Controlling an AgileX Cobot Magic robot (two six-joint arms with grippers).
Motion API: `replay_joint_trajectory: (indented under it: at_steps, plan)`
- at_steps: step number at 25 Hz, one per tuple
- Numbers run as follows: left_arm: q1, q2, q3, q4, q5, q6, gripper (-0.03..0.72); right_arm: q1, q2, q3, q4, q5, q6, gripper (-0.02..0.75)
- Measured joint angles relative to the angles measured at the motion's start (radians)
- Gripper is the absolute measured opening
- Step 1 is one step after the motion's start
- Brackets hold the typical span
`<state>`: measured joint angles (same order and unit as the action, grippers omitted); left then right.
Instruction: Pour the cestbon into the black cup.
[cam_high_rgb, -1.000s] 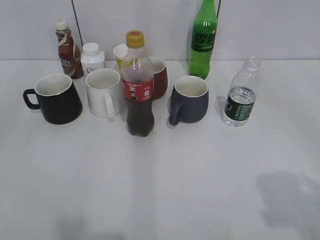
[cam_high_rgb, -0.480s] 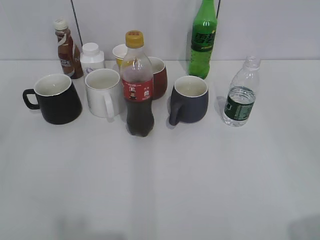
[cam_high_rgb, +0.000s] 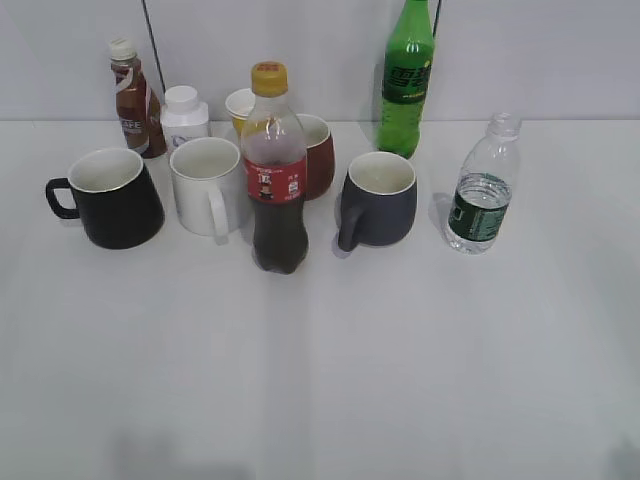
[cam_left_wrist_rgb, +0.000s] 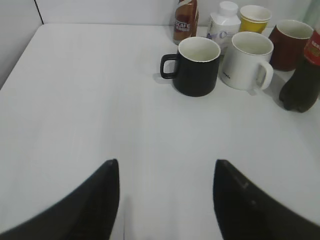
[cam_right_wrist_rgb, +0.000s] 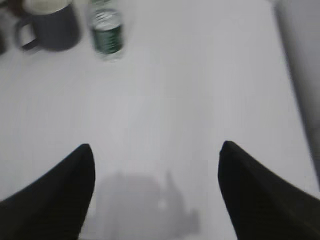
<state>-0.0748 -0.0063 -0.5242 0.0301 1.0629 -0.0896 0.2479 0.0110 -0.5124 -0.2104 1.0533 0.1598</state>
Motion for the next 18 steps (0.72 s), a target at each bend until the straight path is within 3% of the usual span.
replay_joint_trajectory:
  at_steps: [4,18]
  plan:
    - [0.013,0.0,0.0,-0.003,-0.001,0.0,0.447,-0.145,-0.02,0.0,-0.01,-0.002,0.0,0.589]
    - [0.015,0.0,0.0,-0.003,-0.001,0.0,0.435,-0.152,-0.02,0.0,-0.016,-0.003,0.0,0.589]
